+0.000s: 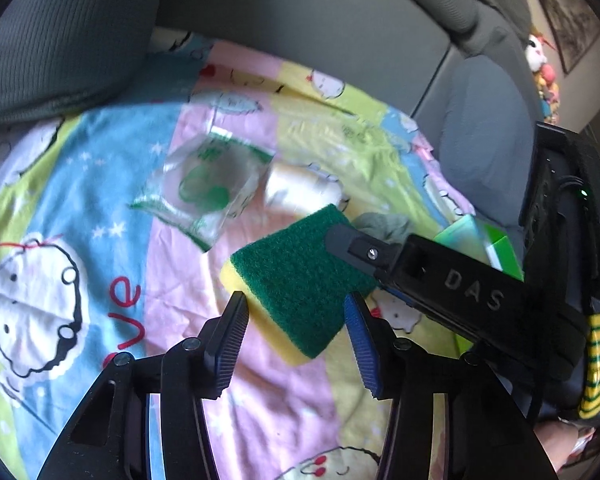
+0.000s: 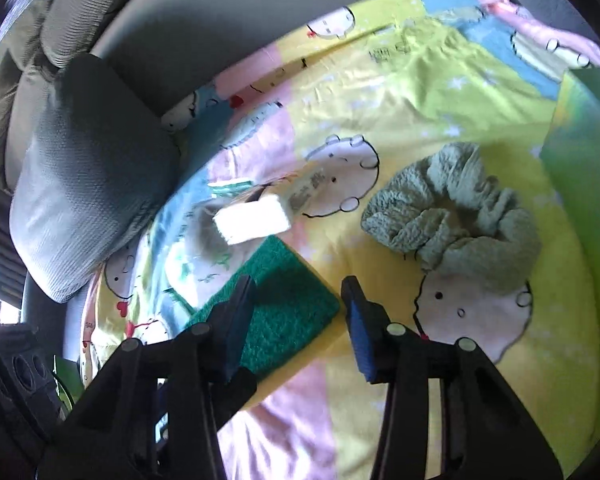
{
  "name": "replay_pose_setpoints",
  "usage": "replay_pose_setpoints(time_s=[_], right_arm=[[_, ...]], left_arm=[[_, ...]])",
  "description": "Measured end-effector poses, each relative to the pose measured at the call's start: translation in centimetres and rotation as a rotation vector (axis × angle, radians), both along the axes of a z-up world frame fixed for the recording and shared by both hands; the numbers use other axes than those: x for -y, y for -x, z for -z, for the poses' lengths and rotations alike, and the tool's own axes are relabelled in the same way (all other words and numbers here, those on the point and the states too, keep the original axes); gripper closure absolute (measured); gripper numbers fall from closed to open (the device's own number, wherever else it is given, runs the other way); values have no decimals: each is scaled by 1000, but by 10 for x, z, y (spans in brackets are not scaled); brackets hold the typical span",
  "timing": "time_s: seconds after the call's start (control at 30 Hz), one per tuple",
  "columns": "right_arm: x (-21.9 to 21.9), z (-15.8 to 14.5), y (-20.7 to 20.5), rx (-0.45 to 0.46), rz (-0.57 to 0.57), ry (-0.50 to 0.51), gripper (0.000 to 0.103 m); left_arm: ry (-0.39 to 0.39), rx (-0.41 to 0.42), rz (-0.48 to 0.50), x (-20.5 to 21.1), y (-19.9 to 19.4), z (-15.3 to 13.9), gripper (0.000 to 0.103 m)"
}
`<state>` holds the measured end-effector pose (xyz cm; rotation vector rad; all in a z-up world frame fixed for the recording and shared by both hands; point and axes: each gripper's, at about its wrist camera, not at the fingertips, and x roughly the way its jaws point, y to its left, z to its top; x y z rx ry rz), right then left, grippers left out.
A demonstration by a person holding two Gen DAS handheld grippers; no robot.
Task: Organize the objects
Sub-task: 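Grasp the green-and-yellow scouring sponge with the right tool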
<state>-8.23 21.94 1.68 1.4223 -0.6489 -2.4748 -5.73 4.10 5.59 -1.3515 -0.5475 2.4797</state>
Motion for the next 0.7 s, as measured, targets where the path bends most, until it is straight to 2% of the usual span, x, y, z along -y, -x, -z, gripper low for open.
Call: replay_pose_setpoints(time_s=[0.3, 0.7], right_arm=[[-2, -46, -39, -133, 7, -21, 58], [-25, -79, -68, -218, 44, 5, 58]], left_arm=[[9, -127, 21, -4, -21, -39, 52], [53, -244, 45, -30, -37, -72, 52]])
